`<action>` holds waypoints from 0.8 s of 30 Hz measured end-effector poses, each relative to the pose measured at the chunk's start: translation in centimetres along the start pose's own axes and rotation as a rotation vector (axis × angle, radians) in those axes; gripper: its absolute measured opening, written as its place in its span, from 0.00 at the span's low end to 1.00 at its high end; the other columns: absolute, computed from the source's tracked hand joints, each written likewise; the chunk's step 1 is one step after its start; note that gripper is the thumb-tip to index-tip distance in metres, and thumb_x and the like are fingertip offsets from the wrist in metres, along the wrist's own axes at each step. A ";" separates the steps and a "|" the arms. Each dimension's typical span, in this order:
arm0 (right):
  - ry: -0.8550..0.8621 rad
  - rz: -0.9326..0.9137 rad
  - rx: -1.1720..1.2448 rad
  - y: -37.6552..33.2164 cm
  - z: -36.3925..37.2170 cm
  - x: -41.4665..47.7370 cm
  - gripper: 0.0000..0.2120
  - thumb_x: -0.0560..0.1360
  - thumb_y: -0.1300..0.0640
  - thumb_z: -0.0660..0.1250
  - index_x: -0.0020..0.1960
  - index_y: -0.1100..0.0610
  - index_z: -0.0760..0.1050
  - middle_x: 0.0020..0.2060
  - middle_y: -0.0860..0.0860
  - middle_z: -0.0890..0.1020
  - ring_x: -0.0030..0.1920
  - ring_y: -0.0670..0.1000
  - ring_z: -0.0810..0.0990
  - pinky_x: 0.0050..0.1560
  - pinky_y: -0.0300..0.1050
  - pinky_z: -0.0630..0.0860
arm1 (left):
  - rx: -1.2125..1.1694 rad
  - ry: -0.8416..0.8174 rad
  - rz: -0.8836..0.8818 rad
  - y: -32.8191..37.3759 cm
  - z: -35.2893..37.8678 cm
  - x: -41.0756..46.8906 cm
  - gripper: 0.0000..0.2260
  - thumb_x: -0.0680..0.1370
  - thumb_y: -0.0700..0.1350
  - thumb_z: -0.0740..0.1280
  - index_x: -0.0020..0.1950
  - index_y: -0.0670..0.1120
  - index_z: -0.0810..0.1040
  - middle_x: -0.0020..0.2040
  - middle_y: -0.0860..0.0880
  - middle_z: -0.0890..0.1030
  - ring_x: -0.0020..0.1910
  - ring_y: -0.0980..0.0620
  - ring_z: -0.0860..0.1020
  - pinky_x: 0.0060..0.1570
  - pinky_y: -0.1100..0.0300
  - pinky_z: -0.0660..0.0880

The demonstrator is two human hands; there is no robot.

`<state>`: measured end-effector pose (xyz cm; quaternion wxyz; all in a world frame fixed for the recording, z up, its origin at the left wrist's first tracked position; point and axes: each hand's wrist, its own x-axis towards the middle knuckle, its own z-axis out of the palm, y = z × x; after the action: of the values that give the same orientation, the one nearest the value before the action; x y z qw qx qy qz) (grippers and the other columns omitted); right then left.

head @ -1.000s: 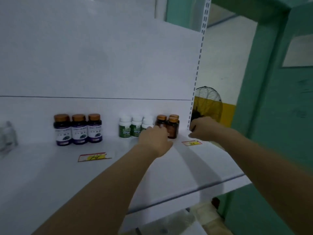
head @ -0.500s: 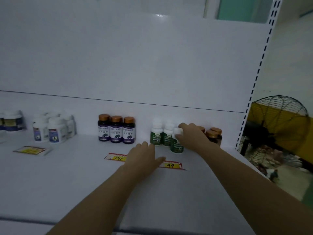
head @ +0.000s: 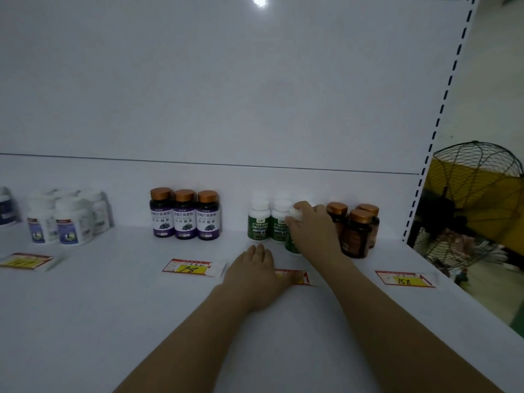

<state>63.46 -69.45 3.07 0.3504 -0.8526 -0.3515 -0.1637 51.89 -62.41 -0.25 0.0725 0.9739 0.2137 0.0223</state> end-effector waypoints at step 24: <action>-0.113 -0.056 0.582 -1.7 -5.8 0.7 0.13 0.76 0.44 0.65 0.51 0.51 0.80 0.45 0.46 0.83 0.48 0.46 0.82 0.51 0.48 0.81 | -1.077 0.193 0.244 -0.5 -3.8 -0.5 0.13 0.70 0.46 0.74 0.50 0.58 0.76 0.48 0.60 0.81 0.49 0.65 0.80 0.44 0.74 0.74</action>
<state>62.49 -72.41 8.36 0.5556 -0.7139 -0.4258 -0.0180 50.93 -61.69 3.42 0.5367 0.8106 0.0636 0.2254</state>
